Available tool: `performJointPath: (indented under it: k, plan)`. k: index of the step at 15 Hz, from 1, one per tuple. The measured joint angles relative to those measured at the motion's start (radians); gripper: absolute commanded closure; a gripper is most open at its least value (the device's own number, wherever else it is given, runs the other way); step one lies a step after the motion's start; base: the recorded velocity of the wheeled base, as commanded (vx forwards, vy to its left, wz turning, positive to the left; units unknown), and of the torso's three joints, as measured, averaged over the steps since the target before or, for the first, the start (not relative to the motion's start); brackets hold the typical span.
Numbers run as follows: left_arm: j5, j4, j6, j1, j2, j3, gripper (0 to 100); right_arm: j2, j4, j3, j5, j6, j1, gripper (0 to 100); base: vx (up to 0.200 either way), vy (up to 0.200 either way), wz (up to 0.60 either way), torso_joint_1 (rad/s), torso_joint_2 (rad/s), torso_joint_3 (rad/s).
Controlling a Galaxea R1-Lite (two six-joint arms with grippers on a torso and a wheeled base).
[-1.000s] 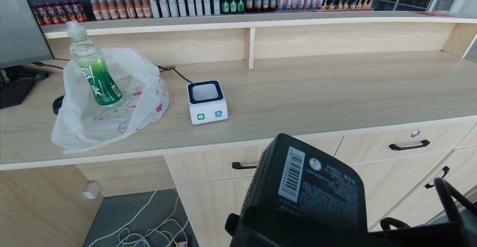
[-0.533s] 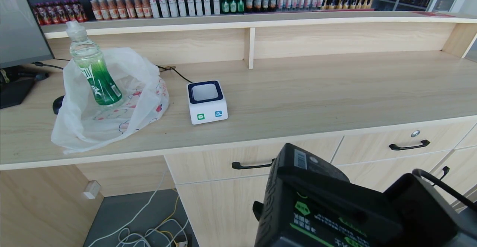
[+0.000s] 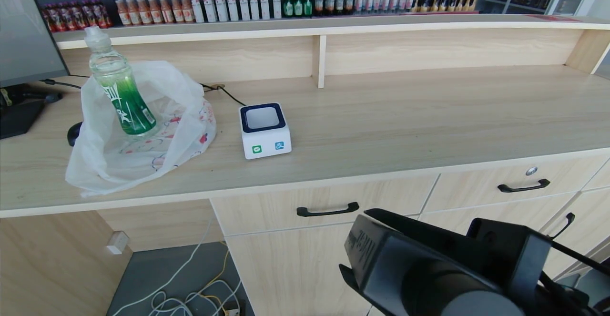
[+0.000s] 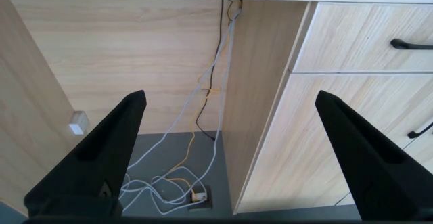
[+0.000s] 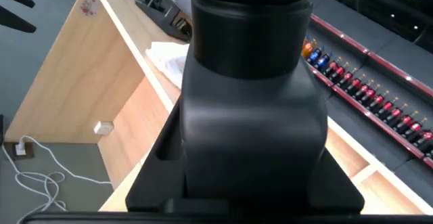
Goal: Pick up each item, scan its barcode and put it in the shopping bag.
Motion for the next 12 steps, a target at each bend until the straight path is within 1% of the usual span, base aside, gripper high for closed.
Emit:
performJointPath:
  k: [3, 5, 7, 9, 10, 12]
  plan:
    - [0.0, 0.0, 0.0, 0.0, 0.0, 0.0, 0, 0.004, 0.019, -0.016, 0.098, 0.033, -0.053, 100, 0.0, 0.0, 0.0, 0.0, 0.0, 0.0]
    - [0.0, 0.0, 0.0, 0.0, 0.0, 0.0, 0, 0.002, 0.077, -0.027, 0.182, 0.119, -0.083, 100, 0.0, 0.0, 0.0, 0.0, 0.0, 0.0]
    - [0.0, 0.0, 0.0, 0.0, 0.0, 0.0, 0, 0.001, 0.091, -0.039, 0.2, 0.155, -0.099, 100, 0.0, 0.0, 0.0, 0.0, 0.0, 0.0]
    - [0.0, 0.0, 0.0, 0.0, 0.0, 0.0, 0, -0.002, 0.081, -0.048, 0.171, 0.247, -0.13, 100, 0.0, 0.0, 0.0, 0.0, 0.0, 0.0]
    - [0.0, 0.0, 0.0, 0.0, 0.0, 0.0, 0, -0.003, 0.06, -0.053, 0.12, 0.358, -0.146, 100, 0.0, 0.0, 0.0, 0.0, 0.0, 0.0]
    - [0.0, 0.0, 0.0, 0.0, 0.0, 0.0, 0, -0.003, 0.031, -0.062, -0.037, 0.597, -0.172, 100, 0.0, 0.0, 0.0, 0.0, 0.0, 0.0]
